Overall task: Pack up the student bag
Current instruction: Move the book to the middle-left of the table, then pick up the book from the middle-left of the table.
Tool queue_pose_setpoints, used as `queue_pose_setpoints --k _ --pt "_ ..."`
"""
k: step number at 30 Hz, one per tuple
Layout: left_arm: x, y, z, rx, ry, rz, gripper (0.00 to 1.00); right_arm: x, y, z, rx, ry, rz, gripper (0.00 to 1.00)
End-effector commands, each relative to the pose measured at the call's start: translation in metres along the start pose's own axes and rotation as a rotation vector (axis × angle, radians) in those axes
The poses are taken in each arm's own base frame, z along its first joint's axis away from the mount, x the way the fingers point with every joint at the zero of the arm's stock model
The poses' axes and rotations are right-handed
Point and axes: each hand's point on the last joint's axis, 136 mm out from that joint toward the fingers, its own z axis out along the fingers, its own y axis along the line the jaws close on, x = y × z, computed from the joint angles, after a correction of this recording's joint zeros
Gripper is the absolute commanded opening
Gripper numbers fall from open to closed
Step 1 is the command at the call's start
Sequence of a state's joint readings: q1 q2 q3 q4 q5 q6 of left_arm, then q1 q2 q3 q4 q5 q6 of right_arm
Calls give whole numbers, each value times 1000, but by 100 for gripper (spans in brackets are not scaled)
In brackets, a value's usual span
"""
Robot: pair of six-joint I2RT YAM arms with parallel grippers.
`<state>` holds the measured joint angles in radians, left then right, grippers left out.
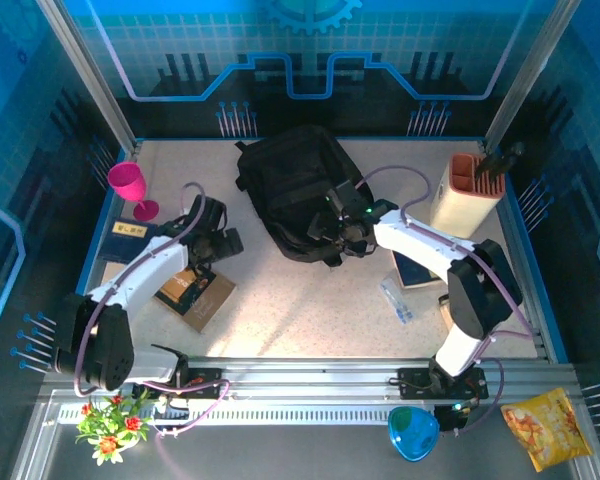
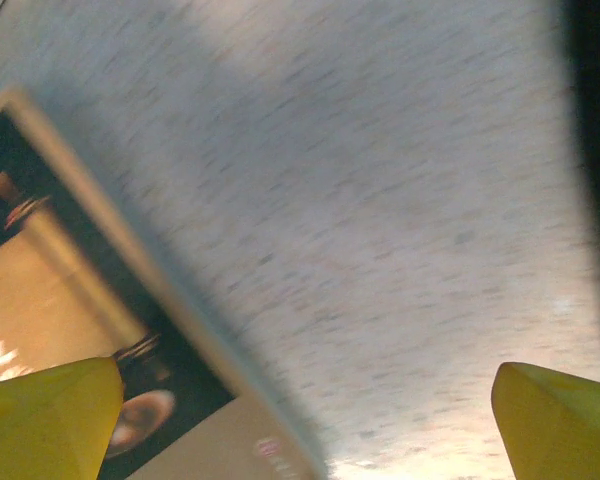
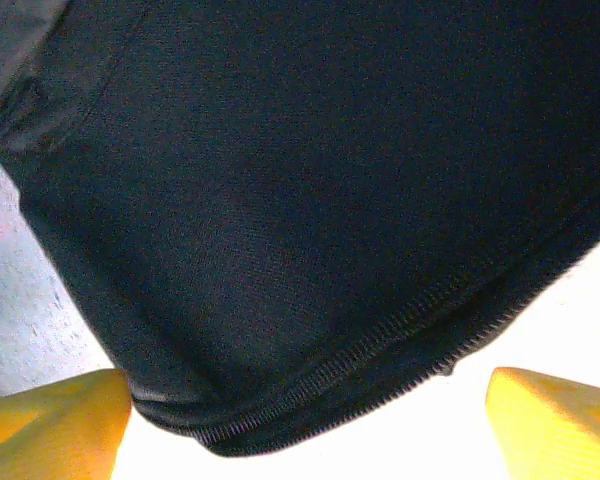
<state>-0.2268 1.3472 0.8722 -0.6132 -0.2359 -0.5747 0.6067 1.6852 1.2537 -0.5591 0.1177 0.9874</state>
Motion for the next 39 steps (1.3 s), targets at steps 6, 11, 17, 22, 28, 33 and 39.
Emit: queue_pose_setpoints --k 6,11,17,22,28,33,39 --pt "37 21 32 -28 141 -110 89 -12 12 -37 -76 -102 -247 100" --pt "58 3 52 37 240 -74 78 -14 16 -42 -97 -123 -253 100" --pt "86 -53 49 143 296 28 76 -14 13 -43 -102 -140 -241 100" --pt "95 -95 33 269 319 31 76 -13 16 -44 -129 -144 -247 99" --pt "60 -82 -6 288 204 -34 83 -1 38 -43 -178 -130 -347 95" --pt "45 -19 -13 205 148 -203 82 31 79 -26 -219 -60 -509 89" --pt "61 34 -6 130 165 -339 71 83 129 15 -223 63 -707 77"
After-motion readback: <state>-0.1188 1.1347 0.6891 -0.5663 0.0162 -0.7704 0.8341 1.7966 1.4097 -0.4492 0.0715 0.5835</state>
